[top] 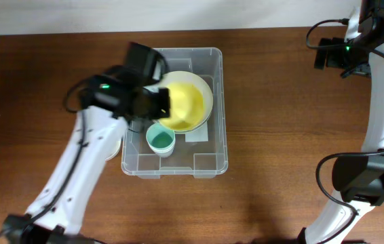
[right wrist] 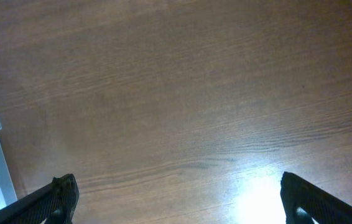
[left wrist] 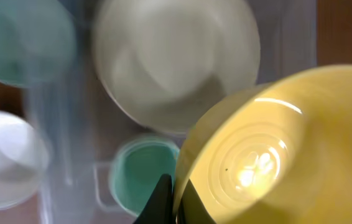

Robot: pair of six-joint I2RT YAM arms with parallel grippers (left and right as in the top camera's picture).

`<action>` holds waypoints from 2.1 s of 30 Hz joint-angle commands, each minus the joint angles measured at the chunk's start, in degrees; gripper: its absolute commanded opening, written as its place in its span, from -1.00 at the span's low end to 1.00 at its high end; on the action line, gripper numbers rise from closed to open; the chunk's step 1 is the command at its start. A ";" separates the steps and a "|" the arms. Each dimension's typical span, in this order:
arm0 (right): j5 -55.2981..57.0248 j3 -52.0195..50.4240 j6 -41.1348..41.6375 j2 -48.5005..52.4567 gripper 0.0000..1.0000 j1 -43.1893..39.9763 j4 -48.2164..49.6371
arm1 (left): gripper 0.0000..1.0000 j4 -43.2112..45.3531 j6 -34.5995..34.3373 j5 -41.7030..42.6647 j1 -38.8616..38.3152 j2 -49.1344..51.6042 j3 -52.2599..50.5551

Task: Pack container
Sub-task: 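Carry the yellow bowl into the container's lower right corner, then push the container rightward with the left gripper on its left wall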

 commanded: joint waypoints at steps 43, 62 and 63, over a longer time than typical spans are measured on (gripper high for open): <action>0.33 -0.20 -0.15 -0.15 0.98 -0.22 0.04 | -0.32 -9.31 0.37 -9.51 2.10 14.67 24.90; 0.31 -0.20 -0.15 -0.15 0.98 -0.22 0.04 | 0.27 3.41 -2.69 -6.21 14.01 26.95 17.18; 0.31 -0.20 -0.17 -0.15 0.98 -0.22 0.04 | 0.27 3.82 -2.78 -5.75 14.47 28.04 17.18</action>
